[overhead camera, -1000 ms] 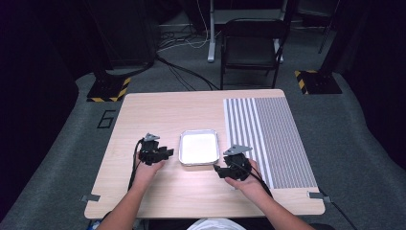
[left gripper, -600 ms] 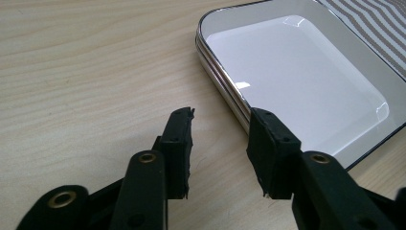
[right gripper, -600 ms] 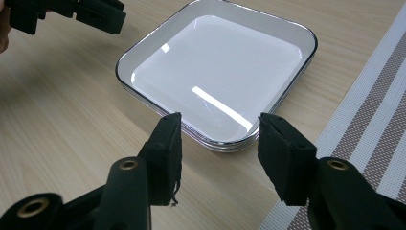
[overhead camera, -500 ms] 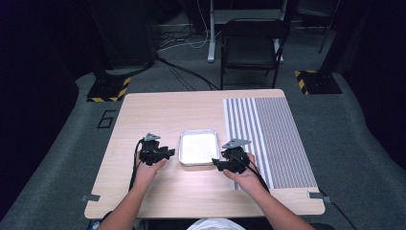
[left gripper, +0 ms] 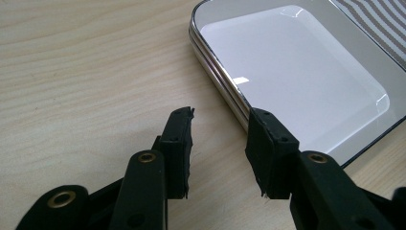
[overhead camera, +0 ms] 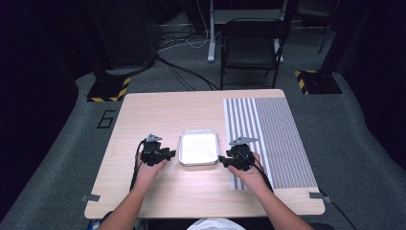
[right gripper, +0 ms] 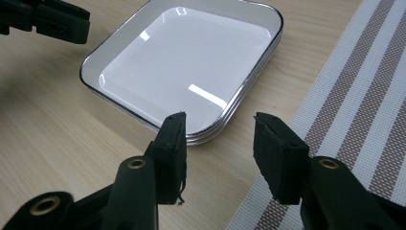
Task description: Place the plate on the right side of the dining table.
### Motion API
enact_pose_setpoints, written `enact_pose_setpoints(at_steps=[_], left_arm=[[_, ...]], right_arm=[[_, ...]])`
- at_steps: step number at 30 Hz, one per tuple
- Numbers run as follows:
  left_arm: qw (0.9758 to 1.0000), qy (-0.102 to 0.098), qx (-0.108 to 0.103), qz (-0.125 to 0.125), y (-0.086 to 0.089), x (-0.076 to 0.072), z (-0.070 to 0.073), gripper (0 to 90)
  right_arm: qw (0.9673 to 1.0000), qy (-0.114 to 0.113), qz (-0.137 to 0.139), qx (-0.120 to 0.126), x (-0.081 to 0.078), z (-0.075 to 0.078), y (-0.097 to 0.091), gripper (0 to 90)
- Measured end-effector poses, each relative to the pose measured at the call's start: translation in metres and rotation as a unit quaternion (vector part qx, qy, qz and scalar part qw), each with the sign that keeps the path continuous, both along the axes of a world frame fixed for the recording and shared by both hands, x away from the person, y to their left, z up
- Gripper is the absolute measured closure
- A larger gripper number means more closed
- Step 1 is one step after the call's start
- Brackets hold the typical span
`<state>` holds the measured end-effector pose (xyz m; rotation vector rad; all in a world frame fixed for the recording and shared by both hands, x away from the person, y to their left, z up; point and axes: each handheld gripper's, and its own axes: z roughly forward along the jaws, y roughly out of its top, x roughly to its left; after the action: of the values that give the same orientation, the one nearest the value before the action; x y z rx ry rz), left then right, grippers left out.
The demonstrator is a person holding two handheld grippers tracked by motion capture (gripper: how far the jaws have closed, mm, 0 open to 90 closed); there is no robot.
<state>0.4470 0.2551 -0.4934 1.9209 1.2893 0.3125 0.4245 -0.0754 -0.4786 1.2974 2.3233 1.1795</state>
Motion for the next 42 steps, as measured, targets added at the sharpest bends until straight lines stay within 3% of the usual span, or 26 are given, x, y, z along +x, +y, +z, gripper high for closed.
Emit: enact_pose_setpoints(at_steps=[8, 13, 15, 18, 21, 26, 32, 39, 40, 41, 42], left_arm=[[0.9998, -0.018, 0.006, -0.002, -0.002, -0.001, 0.002, 58.4], [0.9998, -0.017, 0.007, -0.006, -0.003, -0.002, 0.002, 58.1], [0.9998, -0.015, 0.01, -0.006, -0.004, -0.002, 0.002, 58.5], [0.9999, -0.008, 0.004, -0.005, -0.004, -0.002, 0.001, 60.8], [1.0, -0.004, -0.007, -0.004, -0.005, -0.002, 0.0, 62.3], [0.9989, 0.012, -0.046, -0.003, -0.005, -0.003, -0.002, 65.2], [0.9979, 0.021, -0.061, 0.0, -0.005, -0.003, 0.0, 69.9], [0.9964, 0.031, -0.079, 0.002, -0.006, -0.005, 0.002, 72.1], [0.9963, 0.03, -0.08, 0.0, -0.008, -0.006, 0.001, 72.3], [0.9963, 0.03, -0.08, 0.0, -0.008, -0.006, 0.001, 72.4], [0.9959, 0.033, -0.084, -0.002, -0.008, -0.006, 0.001, 72.3]], right_arm=[[1.0, 0.001, -0.006, 0.003, 0.002, -0.003, -0.005, 52.9], [0.9999, 0.007, -0.006, 0.005, 0.004, -0.004, -0.005, 51.5], [0.9995, 0.023, -0.013, 0.017, 0.006, -0.005, -0.006, 52.6], [0.9992, 0.027, -0.016, 0.022, 0.008, -0.006, -0.007, 54.3], [0.9986, 0.037, -0.019, 0.032, 0.01, -0.006, -0.008, 55.7], [0.9981, 0.039, -0.026, 0.04, 0.012, -0.007, -0.01, 60.0], [0.9952, 0.057, -0.039, 0.07, 0.014, -0.006, -0.01, 63.2], [0.9941, 0.066, -0.043, 0.074, 0.02, -0.005, -0.006, 68.6], [0.9918, 0.075, -0.045, 0.094, 0.023, -0.006, -0.005, 68.9], [0.9918, 0.075, -0.045, 0.094, 0.023, -0.006, -0.005, 68.9], [0.9894, 0.081, -0.051, 0.109, 0.027, -0.008, -0.004, 69.6]])
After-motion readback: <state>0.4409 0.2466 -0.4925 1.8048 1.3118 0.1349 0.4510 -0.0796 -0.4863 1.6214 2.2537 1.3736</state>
